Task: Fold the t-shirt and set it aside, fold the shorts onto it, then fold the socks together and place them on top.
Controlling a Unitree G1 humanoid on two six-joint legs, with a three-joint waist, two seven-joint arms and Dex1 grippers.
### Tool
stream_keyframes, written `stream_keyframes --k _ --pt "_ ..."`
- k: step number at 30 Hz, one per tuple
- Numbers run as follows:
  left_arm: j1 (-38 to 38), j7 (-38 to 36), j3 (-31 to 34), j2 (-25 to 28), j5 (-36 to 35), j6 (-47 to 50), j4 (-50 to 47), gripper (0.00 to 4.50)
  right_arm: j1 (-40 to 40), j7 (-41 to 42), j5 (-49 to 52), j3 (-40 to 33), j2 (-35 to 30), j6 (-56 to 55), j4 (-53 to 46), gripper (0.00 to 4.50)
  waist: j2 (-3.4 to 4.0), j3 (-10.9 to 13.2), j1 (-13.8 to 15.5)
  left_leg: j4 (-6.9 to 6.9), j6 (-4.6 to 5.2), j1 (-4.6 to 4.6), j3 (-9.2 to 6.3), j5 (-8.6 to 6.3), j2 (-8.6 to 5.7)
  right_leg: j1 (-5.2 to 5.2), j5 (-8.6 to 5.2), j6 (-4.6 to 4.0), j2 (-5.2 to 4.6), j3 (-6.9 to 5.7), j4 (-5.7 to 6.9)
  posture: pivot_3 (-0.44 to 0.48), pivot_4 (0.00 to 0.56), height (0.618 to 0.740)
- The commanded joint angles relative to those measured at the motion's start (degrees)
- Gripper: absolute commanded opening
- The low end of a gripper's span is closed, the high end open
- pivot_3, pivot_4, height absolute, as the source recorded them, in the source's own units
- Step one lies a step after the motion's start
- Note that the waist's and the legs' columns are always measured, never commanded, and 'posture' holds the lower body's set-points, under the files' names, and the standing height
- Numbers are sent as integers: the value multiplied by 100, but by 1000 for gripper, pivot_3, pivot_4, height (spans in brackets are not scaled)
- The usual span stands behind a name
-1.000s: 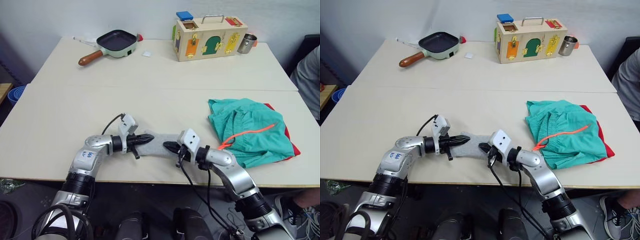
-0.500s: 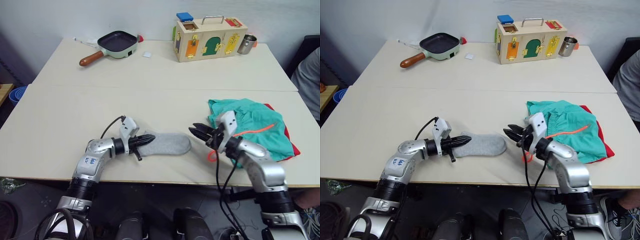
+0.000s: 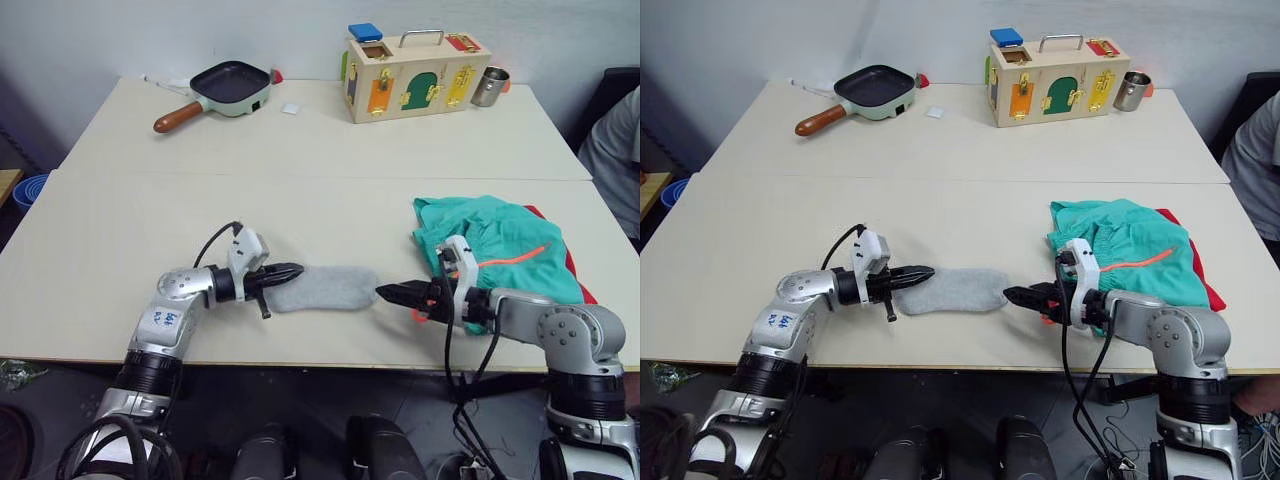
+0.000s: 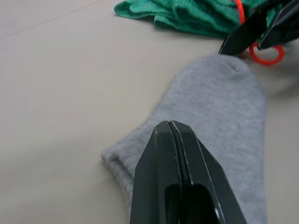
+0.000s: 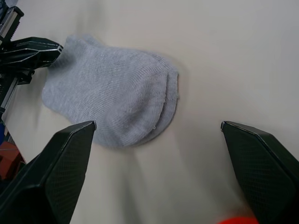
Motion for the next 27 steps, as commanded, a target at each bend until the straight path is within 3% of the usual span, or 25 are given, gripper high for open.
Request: stream_keyframes --k 1,8,13,20,27 --pt "23 79 -102 -75 187 -289 110 0 -123 -33 16 266 292 122 124 4020 0 0 -1 0 0 -1 0 0 1 -1 0 0 1 0 -1 0 150 740" --pt "91 191 -89 -305 127 -217 131 0 -495 -176 -45 354 797 195 414 1670 0 0 2 -1 0 -4 1 0 2 -3 0 0 3 0 0 0 150 740" --pt "33 137 -156 -385 133 -224 51 0 -680 -177 -93 172 709 212 541 28 0 0 9 -1 2 -7 0 1 -1 -4 1 1 2 -1 -1 0 150 740" --pt "-105 -41 -249 -559 2 -234 -182 0 -1033 59 14 104 267 658 526 28 0 0 5 -1 3 -12 0 0 -1 -7 1 2 2 -2 -5 0 150 740" --pt "-179 208 -350 -671 285 -142 280 0 -1456 226 14 181 25 1076 495 28 0 1 -15 -2 3 -12 1 0 1 -8 1 2 4 -3 -9 0 150 740"
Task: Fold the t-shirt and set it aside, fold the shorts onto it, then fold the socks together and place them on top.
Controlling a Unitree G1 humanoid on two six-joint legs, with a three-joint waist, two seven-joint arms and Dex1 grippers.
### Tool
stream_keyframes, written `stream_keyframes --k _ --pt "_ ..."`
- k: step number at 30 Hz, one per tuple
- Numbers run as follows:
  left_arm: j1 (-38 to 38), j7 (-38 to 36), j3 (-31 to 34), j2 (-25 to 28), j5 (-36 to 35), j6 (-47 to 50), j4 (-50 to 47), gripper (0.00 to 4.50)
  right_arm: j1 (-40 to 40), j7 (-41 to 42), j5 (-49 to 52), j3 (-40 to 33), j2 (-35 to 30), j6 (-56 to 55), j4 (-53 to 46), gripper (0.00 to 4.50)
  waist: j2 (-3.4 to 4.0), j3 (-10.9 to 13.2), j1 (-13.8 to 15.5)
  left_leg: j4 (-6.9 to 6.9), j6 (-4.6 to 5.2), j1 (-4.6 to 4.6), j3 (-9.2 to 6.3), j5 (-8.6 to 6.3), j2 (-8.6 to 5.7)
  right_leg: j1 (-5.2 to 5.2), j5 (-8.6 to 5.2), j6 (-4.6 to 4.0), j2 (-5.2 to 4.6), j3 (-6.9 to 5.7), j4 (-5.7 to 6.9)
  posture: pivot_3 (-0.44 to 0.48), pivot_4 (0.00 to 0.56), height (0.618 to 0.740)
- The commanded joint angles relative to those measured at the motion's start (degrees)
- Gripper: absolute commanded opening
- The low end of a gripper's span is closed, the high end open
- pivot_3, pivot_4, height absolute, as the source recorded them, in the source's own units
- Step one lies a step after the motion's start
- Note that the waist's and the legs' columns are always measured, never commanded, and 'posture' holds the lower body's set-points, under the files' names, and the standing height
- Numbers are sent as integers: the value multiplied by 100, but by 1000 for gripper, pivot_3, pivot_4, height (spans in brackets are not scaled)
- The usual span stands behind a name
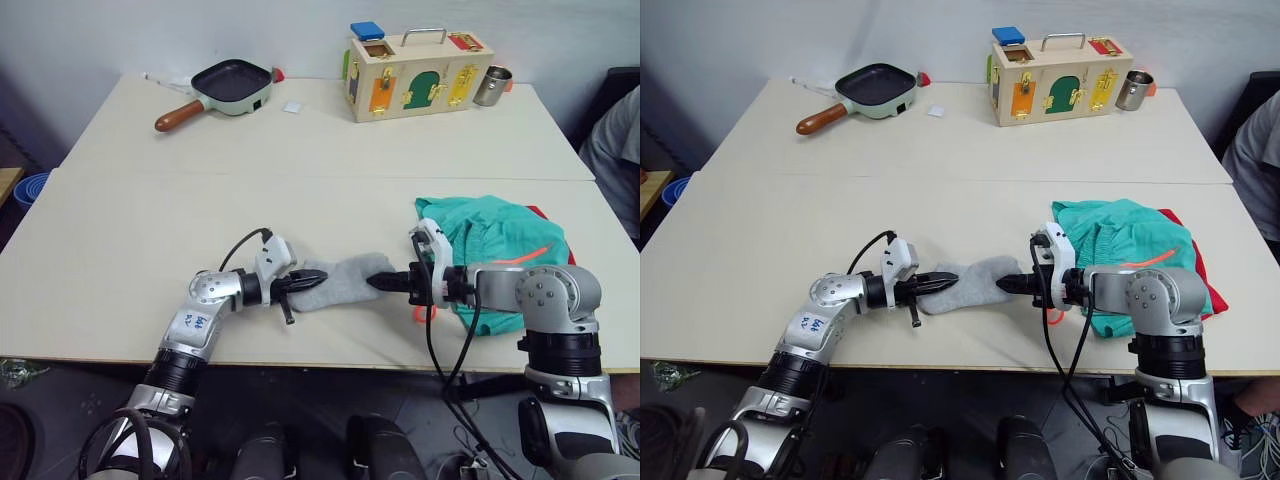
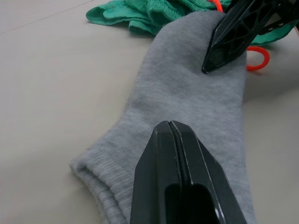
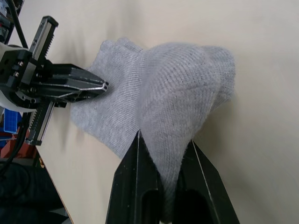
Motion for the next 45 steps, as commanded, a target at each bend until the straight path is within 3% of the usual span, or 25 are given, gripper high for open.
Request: stream_keyframes --k 1,7,16,21,30,35,42,45 --pt "5 126 -18 -43 88 -13 196 0 -368 -32 148 -113 108 267 -176 28 0 0 -12 -2 0 0 1 0 1 -2 0 0 1 1 0 0 150 740" --pt "146 149 -65 -123 135 -192 406 0 -831 -768 144 -542 952 912 -240 28 1 -1 0 -3 -4 1 0 2 4 -3 0 0 2 1 7 0 150 740" --pt "214 439 32 -7 262 -52 518 0 -865 -1592 377 -655 1698 947 -212 28 4 -2 -8 -3 -1 1 0 0 1 -2 1 1 -1 1 18 0 150 740" --pt "542 170 345 173 -301 369 -134 0 -801 -1974 233 -636 2200 947 -213 28 10 -6 -115 -8 -5 3 1 0 5 -3 0 0 2 5 22 0 150 740" --pt "654 40 753 476 -699 529 -371 0 -771 -2014 -127 -640 2834 827 -131 28 10 -6 -157 -20 -12 2 1 4 7 -6 -1 -2 10 4 26 0 150 740" --pt "674 -10 971 573 -987 750 -579 0 -687 -1608 -169 -299 2661 575 -184 1593 10 -6 -156 -27 -13 1 1 4 7 -9 -1 -2 10 4 23 0 150 740" --pt "723 34 1264 850 -1144 1040 -715 0 -513 -38 33 391 1934 -583 -515 3885 10 -5 -152 -42 -13 -2 2 3 2 -9 0 -1 10 3 1 0 150 740" --pt "734 71 1459 888 -1251 1125 -754 0 -504 480 23 543 1686 -965 -485 3885 10 -5 -146 -49 -13 -1 2 4 1 -9 0 0 11 1 -5 0 150 740"
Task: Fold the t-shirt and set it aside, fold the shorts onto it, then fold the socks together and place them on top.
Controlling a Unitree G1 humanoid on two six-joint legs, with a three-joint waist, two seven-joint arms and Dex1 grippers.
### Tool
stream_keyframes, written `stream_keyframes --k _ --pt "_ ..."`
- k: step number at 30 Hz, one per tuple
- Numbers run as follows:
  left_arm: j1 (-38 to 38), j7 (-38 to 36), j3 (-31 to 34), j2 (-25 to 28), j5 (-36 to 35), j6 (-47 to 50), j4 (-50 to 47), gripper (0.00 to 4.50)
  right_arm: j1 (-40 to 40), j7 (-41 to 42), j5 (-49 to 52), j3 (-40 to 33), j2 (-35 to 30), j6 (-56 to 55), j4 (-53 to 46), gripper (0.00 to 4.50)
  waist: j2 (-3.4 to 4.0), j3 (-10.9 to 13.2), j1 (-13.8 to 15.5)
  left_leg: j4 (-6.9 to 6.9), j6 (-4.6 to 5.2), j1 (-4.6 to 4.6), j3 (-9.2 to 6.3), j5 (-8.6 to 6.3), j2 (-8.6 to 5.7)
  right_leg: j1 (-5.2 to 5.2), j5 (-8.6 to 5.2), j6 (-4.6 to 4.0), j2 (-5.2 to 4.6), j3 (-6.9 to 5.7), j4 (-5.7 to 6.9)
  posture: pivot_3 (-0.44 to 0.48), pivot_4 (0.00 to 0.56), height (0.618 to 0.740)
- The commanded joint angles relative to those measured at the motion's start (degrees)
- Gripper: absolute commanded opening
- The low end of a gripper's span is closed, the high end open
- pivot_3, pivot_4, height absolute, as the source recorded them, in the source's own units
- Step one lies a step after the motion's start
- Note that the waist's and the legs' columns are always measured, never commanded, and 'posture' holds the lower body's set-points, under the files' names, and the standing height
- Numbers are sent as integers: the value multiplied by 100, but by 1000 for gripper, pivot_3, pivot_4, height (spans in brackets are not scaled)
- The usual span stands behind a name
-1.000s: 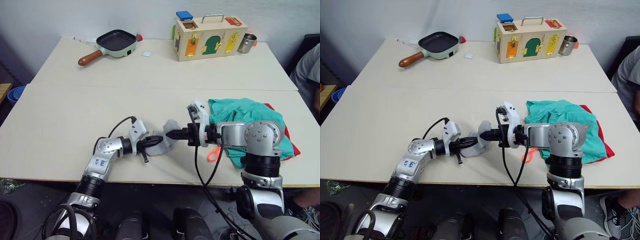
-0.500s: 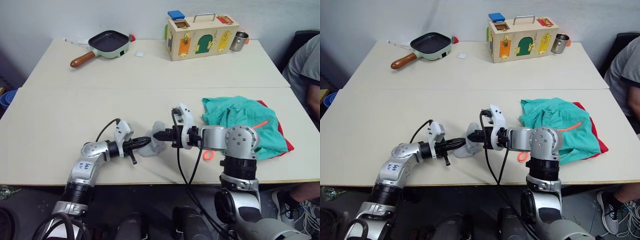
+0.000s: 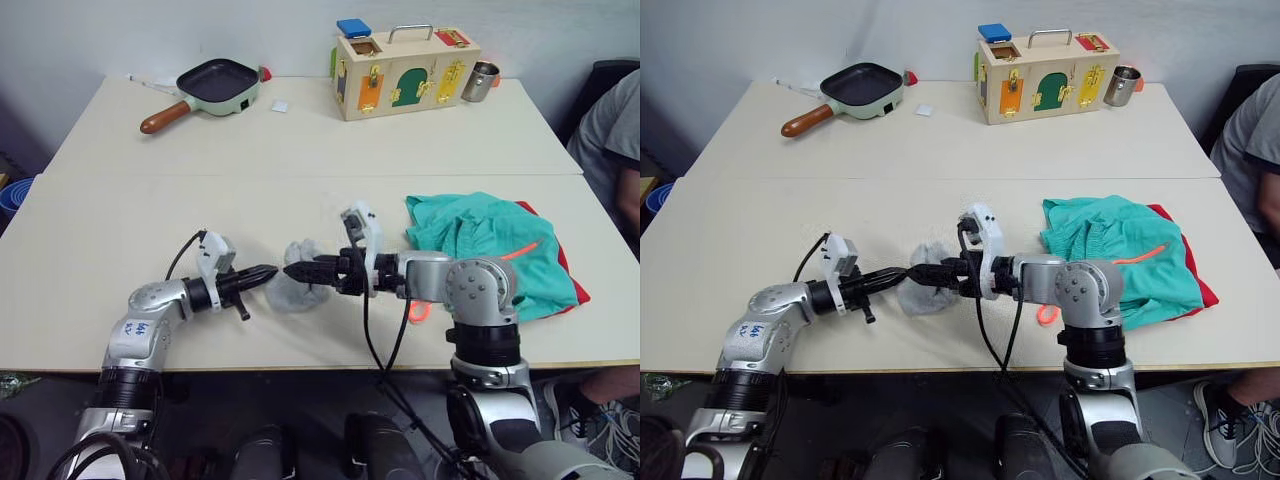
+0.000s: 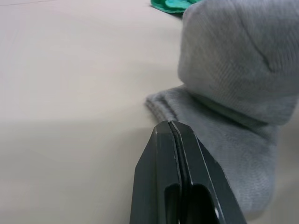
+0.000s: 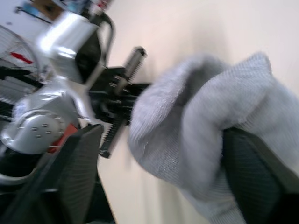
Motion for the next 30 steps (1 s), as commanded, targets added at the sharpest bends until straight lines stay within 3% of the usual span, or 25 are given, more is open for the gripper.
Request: stream_keyframes --k 1,9,13,17,21,30 --pt "48 56 331 104 -267 82 -296 0 21 736 173 121 -181 -575 -168 3885 0 0 0 -1 0 0 0 0 0 0 0 0 0 0 -1 0 150 740" --pt "33 95 659 380 -489 310 -583 0 232 1722 -141 482 -695 -1644 -81 3885 -4 2 12 -5 0 0 0 0 -2 0 0 0 -1 -1 -5 0 150 740" --pt "-106 140 1013 517 -858 547 -863 0 466 1867 -652 602 -775 -2618 14 2991 -6 4 14 -6 0 0 0 0 -2 0 0 1 -1 -1 -5 0 150 740" --pt "-290 85 1098 562 -1307 958 -1243 0 706 1862 -1605 1115 -877 -3698 397 1553 -6 4 17 -5 -1 2 1 0 -3 1 1 1 -1 -1 -5 0 150 740" --pt "-579 54 775 488 -1314 1083 -1372 0 850 1960 -2242 1652 -786 -4479 649 166 -7 4 27 -6 -4 2 3 2 -4 1 1 1 0 -1 -4 0 150 740" --pt "-945 14 -86 25 -868 761 -1057 0 851 1670 -3347 2329 -444 -5464 1101 30 -8 5 32 -3 -10 4 7 6 -3 1 1 1 7 2 -2 0 150 740"
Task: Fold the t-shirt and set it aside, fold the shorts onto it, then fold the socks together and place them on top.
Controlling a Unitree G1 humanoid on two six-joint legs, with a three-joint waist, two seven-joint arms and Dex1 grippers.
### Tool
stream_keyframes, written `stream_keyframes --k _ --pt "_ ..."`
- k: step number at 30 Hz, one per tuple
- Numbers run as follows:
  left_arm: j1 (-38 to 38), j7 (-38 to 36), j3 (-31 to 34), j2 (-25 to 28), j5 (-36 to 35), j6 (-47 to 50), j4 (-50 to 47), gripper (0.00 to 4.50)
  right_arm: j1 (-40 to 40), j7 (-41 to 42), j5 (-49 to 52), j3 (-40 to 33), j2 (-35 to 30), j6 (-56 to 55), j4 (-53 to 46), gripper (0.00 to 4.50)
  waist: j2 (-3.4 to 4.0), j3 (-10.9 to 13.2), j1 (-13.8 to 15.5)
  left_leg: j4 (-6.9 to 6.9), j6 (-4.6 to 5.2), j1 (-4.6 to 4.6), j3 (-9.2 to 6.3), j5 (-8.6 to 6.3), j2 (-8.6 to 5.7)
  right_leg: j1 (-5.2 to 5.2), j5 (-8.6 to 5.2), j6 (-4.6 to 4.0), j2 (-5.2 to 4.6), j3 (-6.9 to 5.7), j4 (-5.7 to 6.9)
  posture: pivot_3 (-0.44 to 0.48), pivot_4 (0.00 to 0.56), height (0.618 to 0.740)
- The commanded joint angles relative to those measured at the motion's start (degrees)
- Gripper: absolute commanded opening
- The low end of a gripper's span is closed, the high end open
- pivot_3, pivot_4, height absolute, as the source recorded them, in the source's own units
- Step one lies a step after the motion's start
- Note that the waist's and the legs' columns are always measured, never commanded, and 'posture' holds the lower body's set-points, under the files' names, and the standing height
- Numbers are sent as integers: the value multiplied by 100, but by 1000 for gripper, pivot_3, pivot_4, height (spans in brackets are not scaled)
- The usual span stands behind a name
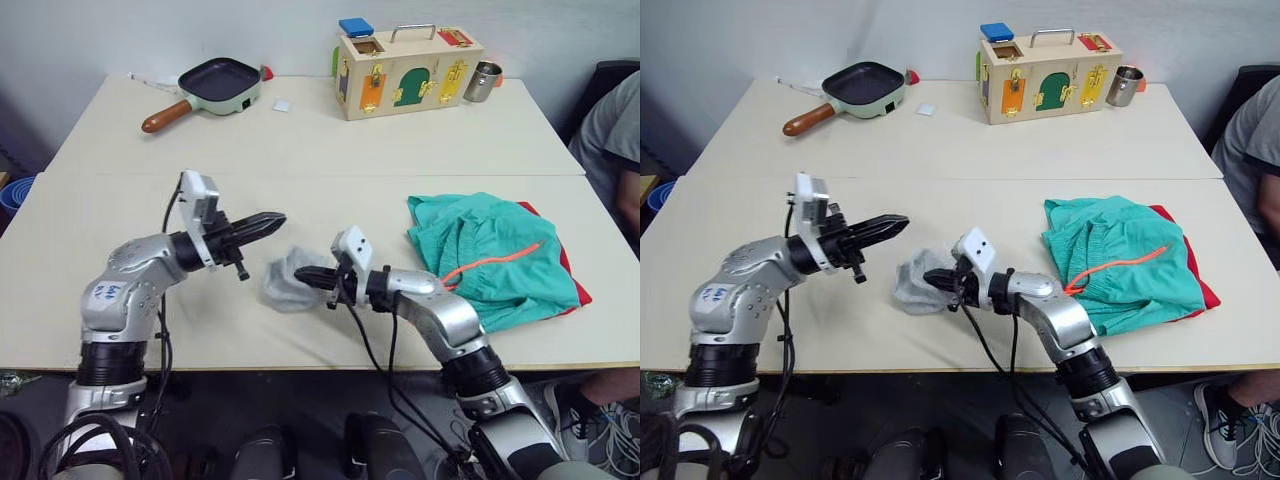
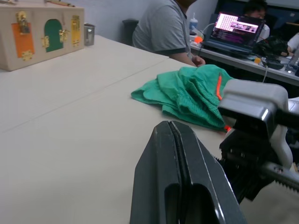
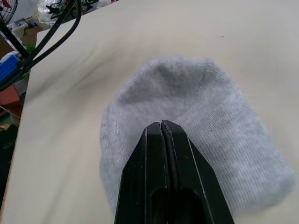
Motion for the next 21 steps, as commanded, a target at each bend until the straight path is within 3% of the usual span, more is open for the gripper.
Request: stream_keyframes --k 1,5,12,21 --pt "-6 -80 -306 -51 249 -208 18 0 -38 -110 -453 182 31 -504 109 30 0 0 0 0 0 0 2 0 -1 0 0 0 0 1 0 0 150 740" --pt "95 269 -520 -240 648 -338 417 0 1 -31 -616 212 7 -694 121 30 0 0 4 3 -1 3 1 1 0 2 0 0 1 2 2 0 150 740" --pt "459 240 -852 -284 1161 -624 938 0 142 551 -434 180 -52 -915 -180 30 -2 1 36 5 0 1 -1 3 2 2 0 0 1 0 2 0 150 740" --pt "654 420 -887 -379 1470 -859 1273 0 298 746 -511 -161 -369 -1429 303 30 -3 0 111 19 1 8 -3 2 2 9 0 0 -5 1 5 0 150 740"
